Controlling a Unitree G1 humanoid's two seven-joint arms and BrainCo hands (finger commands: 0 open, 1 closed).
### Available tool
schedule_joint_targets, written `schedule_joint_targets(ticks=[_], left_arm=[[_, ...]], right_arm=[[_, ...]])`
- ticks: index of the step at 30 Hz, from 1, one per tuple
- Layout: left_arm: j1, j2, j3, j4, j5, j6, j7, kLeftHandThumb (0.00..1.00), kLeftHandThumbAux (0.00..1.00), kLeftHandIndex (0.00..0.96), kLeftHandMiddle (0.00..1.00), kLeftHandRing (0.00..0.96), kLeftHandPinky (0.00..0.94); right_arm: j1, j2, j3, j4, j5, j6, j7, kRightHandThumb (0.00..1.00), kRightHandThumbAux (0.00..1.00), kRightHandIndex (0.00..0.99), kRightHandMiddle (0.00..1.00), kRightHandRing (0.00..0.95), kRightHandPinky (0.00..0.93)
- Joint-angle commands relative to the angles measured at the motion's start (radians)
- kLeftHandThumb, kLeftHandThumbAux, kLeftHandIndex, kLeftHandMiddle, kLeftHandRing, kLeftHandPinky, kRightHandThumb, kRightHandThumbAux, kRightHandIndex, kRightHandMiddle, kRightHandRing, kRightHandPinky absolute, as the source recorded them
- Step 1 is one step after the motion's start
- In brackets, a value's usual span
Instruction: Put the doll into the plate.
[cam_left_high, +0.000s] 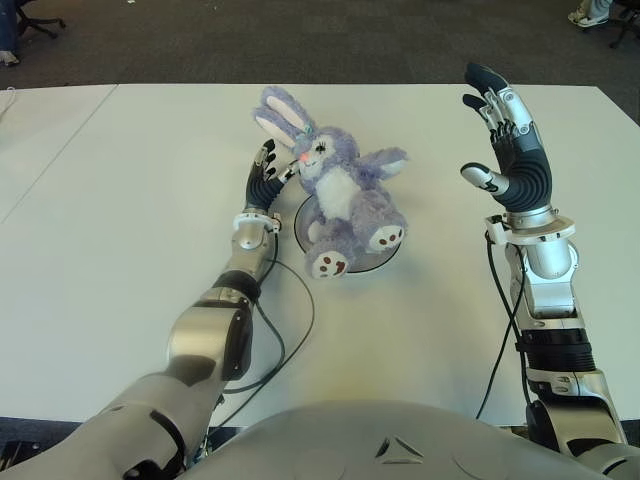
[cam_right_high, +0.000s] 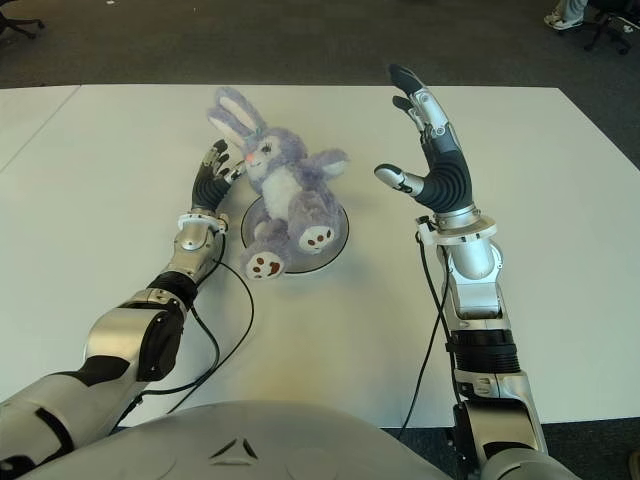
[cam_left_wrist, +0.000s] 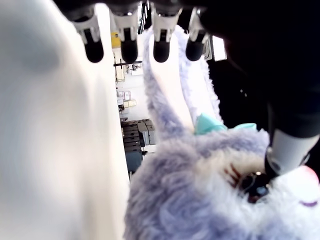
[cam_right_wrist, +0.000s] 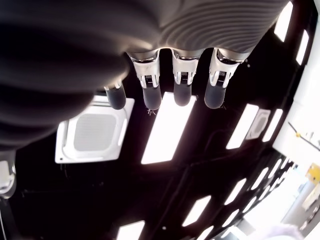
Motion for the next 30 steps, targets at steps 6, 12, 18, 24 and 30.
schedule_joint_targets(ticks=[6, 12, 18, 24, 30], left_arm=[[0.225, -0.021, -0.012, 0.136, 0.028, 0.098, 0.022, 0.013, 0.553, 0.000, 0.058, 0.054, 0.068], [0.223, -0.023, -0.012, 0.137, 0.030, 0.103, 0.026, 0.018, 0.554, 0.000, 0.058, 0.054, 0.061], [0.219, -0.019, -0.013, 0.138, 0.030, 0.118, 0.025, 0.001, 0.555, 0.000, 0.054, 0.051, 0.056], [0.217, -0.016, -0.009, 0.138, 0.026, 0.122, 0.017, 0.000, 0.553, 0.000, 0.055, 0.050, 0.050], [0.218, -0.016, -0.004, 0.140, 0.023, 0.123, 0.019, 0.000, 0.538, 0.000, 0.056, 0.053, 0.057]], right_arm=[[-0.029, 0.024, -0.052, 0.073, 0.057, 0.021, 0.035, 0.232, 0.550, 0.029, 0.036, 0.005, 0.007], [-0.214, 0.052, -0.103, 0.434, 0.188, 0.059, 0.144, 0.187, 0.532, 0.050, 0.026, 0.000, 0.000], [-0.395, 0.099, -0.165, 0.800, 0.267, 0.091, 0.263, 0.106, 0.584, 0.066, 0.029, 0.000, 0.000], [-0.489, 0.096, -0.186, 1.062, 0.204, 0.070, 0.220, 0.026, 0.640, 0.051, 0.025, 0.000, 0.000], [-0.549, 0.082, -0.175, 1.244, 0.133, 0.091, 0.133, 0.000, 0.668, 0.028, 0.011, 0.000, 0.000]])
